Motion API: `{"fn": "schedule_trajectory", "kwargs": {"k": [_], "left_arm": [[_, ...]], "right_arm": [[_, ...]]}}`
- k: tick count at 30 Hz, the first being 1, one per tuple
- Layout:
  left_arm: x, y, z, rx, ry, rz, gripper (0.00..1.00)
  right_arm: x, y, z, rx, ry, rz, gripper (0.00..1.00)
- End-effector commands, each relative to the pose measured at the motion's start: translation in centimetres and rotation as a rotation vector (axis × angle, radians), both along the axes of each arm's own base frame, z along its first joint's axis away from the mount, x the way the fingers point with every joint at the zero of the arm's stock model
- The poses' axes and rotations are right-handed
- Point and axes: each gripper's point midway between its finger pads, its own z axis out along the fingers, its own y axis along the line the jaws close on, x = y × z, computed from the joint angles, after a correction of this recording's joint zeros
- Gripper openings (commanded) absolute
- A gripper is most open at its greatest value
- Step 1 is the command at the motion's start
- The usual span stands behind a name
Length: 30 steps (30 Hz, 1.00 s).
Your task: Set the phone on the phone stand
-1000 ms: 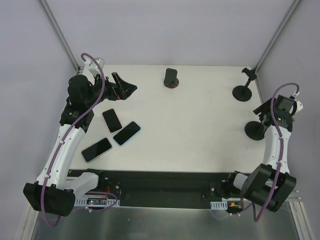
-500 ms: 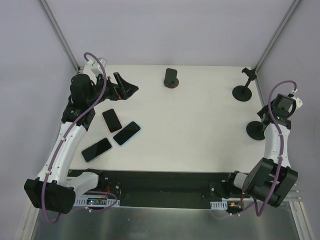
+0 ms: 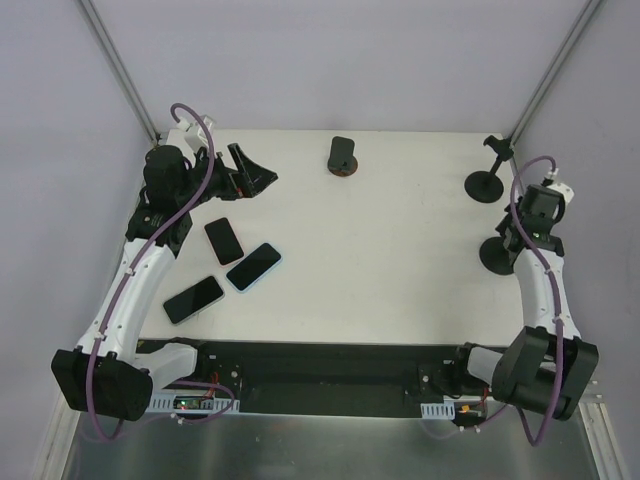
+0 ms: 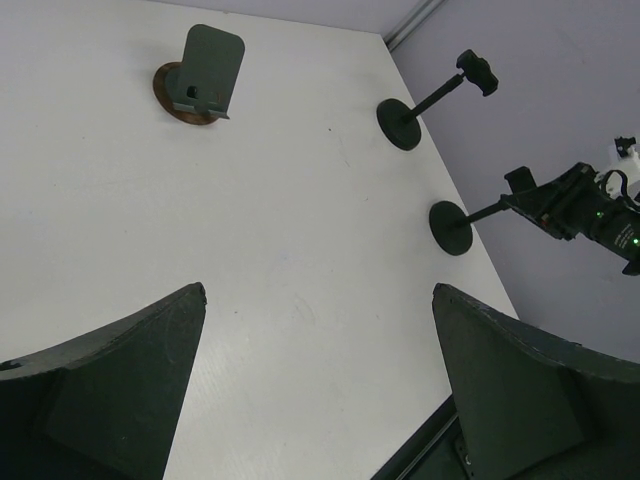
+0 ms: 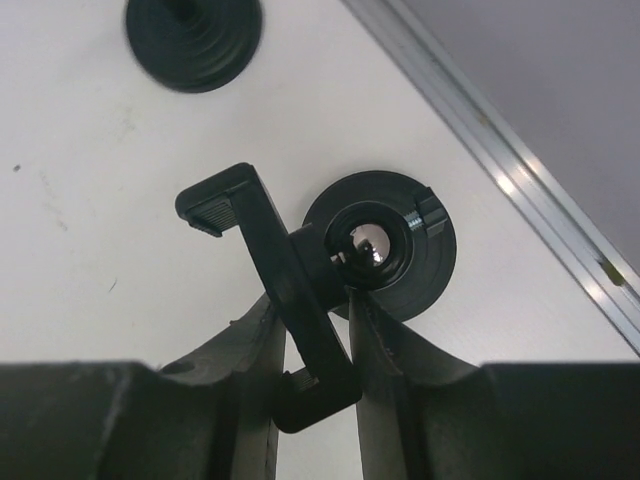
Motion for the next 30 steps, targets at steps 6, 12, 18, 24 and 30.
{"fn": "schedule_trajectory", "kwargs": {"k": [6,12,18,24,30], "left_arm": [[0.0,-0.4,1.9,-0.027,-0.038,-0.036,0.93],[0.2,-0.6,1.6,-0.034,-0.018,-0.048,0.93],[0.4,-0.9,1.2,-0.038,-0.002,-0.065,0.92],[0.6,-1.0,0.8,-0.035,0.008,-0.075,0.92],[1.1,-1.3,0.1,-0.040,0.037,-0.090,0.91]], "right_arm": [[0.6,13.0,2.1,0.015,-0.115,0.430,0.04],[-1.4,23.9,1.4,0.080,-0.079,0.800,0.03],[-4.5,32.4,1.2,0.099,-0.078,1.004,0.05],[-6.7,35.8,-0.4,0.017,0.022,1.253,0.13],[-6.8,33.4,-1.2,-0.120,0.078,1.241,0.39]]}}
